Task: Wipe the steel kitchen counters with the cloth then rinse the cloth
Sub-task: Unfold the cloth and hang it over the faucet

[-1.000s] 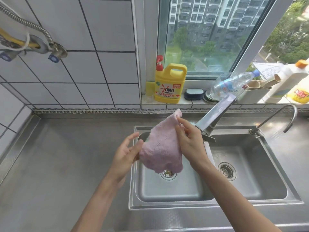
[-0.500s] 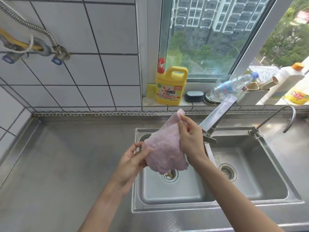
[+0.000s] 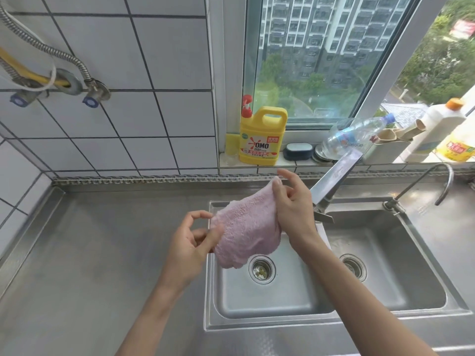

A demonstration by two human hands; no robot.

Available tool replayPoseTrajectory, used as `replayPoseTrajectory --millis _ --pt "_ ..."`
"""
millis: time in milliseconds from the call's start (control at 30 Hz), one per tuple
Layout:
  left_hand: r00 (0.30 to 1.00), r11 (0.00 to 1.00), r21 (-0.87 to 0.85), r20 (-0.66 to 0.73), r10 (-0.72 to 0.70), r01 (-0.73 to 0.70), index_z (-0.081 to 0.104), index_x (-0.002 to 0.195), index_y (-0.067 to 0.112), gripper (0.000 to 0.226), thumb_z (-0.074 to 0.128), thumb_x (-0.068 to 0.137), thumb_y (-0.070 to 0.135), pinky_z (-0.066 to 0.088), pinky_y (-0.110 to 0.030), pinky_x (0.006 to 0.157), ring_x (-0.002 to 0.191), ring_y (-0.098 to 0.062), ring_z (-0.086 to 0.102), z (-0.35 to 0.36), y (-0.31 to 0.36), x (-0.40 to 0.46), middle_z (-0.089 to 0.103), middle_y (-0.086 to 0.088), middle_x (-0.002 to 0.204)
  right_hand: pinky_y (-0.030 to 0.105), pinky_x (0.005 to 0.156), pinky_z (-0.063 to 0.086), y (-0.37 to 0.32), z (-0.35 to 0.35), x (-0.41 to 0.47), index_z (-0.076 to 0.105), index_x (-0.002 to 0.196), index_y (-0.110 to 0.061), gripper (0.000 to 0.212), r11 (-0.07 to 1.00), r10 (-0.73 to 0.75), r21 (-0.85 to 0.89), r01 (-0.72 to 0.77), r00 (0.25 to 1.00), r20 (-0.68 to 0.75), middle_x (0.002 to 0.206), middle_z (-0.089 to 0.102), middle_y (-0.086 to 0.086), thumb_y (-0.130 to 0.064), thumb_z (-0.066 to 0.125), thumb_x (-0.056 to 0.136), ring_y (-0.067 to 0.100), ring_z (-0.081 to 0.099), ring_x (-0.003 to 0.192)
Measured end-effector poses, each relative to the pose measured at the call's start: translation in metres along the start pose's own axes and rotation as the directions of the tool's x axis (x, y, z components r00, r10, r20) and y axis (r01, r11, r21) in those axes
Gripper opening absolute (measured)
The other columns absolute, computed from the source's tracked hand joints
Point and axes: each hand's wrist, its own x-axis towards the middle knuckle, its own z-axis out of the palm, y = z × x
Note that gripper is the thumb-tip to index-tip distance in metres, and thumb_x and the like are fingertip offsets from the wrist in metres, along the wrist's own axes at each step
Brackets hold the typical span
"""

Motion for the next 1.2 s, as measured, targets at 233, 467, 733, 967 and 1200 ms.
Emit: replayPoseTrajectory --millis 233,467,733,967,1200 --pt "0.924 0.946 -0.2 0.339 -0.178 0.255 0.026 0.156 0.052 0.093 0.08 0.08 0.057 0.055 -0.038 0.106 0.122 -0.027 0.07 -0.003 0.005 0.01 0.074 -0.006 0.128 0.043 0.08 0.059 -0.024 -0.021 -0.003 0.073 0.116 -0.038 0.022 0.985 0.032 0.153 -0.077 0.959 0.281 0.101 0.075 0.023 -0.026 0.058 0.107 0.023 0.071 0.085" --pt "0.978 0.98 -0.163 0.194 -0.08 0.112 0.072 0.129 0.03 0.039 0.074 0.091 0.038 0.058 -0.025 0.094 0.11 -0.022 0.071 0.029 0.026 0.024 0.076 -0.011 0.123 0.03 0.078 0.058 -0.039 -0.046 -0.01 0.069 0.125 -0.021 0.024 0.992 0.035 0.101 -0.078 0.928 0.372 0.105 0.074 0.023 -0.014 0.064 0.103 0.017 0.07 0.087" --pt "0.994 0.988 -0.114 0.03 0.107 -0.103 0.079 0.113 0.024 0.032 0.084 0.083 0.016 0.06 -0.018 0.069 0.084 -0.011 0.079 0.055 0.047 0.022 0.082 0.002 0.103 0.038 0.084 0.064 -0.055 -0.084 -0.007 0.049 0.146 -0.02 0.054 0.999 -0.018 0.051 -0.003 0.915 0.404 0.117 0.076 -0.001 0.002 0.065 0.099 0.016 0.076 0.1" --pt "0.961 0.97 -0.091 0.144 0.235 -0.224 0.062 0.141 0.026 0.06 0.084 0.086 0.015 0.065 -0.028 0.072 0.085 -0.021 0.081 0.109 0.077 0.046 0.076 0.018 0.122 0.044 0.086 0.065 -0.085 -0.138 0.038 0.042 0.15 -0.027 0.07 0.989 -0.109 -0.06 0.137 0.935 0.337 0.113 0.077 0.009 0.004 0.07 0.094 0.032 0.076 0.1" --pt "0.964 0.964 0.089 0.107 0.242 -0.252 0.049 0.148 0.047 0.071 0.081 0.086 0.036 0.067 -0.049 0.065 0.072 -0.027 0.079 0.173 0.08 0.065 0.077 0.026 0.092 0.04 0.076 0.065 -0.087 -0.176 0.102 0.041 0.151 -0.031 0.079 0.976 -0.163 -0.078 0.203 0.921 0.353 0.112 0.076 0.009 -0.007 0.067 0.081 0.023 0.077 0.088"
